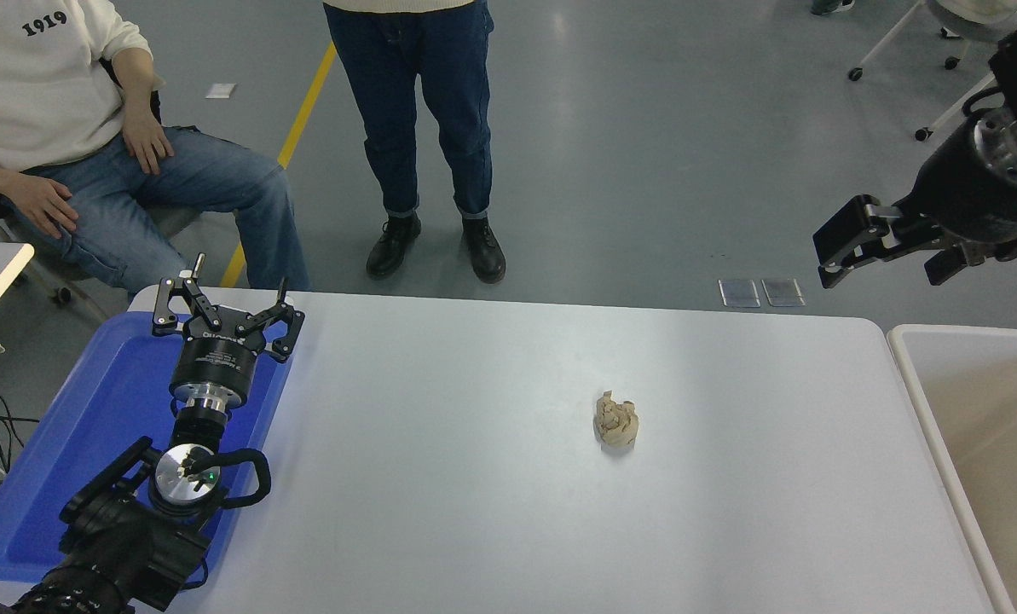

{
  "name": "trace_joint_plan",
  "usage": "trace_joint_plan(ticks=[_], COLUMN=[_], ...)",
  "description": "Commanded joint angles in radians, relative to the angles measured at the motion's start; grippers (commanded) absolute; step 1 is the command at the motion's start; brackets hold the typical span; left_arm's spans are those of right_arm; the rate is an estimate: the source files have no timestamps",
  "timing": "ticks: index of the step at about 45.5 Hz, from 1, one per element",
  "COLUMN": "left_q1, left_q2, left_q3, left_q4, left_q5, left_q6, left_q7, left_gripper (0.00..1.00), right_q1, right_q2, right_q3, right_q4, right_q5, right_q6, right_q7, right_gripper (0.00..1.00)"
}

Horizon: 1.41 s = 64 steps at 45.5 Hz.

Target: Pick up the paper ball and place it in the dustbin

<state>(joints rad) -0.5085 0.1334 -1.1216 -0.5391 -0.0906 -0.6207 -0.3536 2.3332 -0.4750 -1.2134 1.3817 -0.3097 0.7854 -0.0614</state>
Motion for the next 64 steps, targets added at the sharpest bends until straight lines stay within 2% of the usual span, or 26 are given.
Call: trace_joint_plan(ticks=[1,64], left_q1=[-0.001,0.001], left_q2=[0.000,0.000], left_q3=[0.000,0.000], left_q4=[0.001,-0.001], left_q5=[0.000,0.000], left_q6=[0.001,0.001], left_q7=[-0.001,0.001], left_gripper=[1.00,1.00], right_q1=[-0.006,0.000], right_q2=[0.002,-0.001], right_q3=[0.002,0.002], right_q4=[-0.001,-0.001], right_q5=[0.000,0.000], right_q6=[0.000,0.000], right_q7=[0.000,0.000], right_gripper=[1.00,1.00])
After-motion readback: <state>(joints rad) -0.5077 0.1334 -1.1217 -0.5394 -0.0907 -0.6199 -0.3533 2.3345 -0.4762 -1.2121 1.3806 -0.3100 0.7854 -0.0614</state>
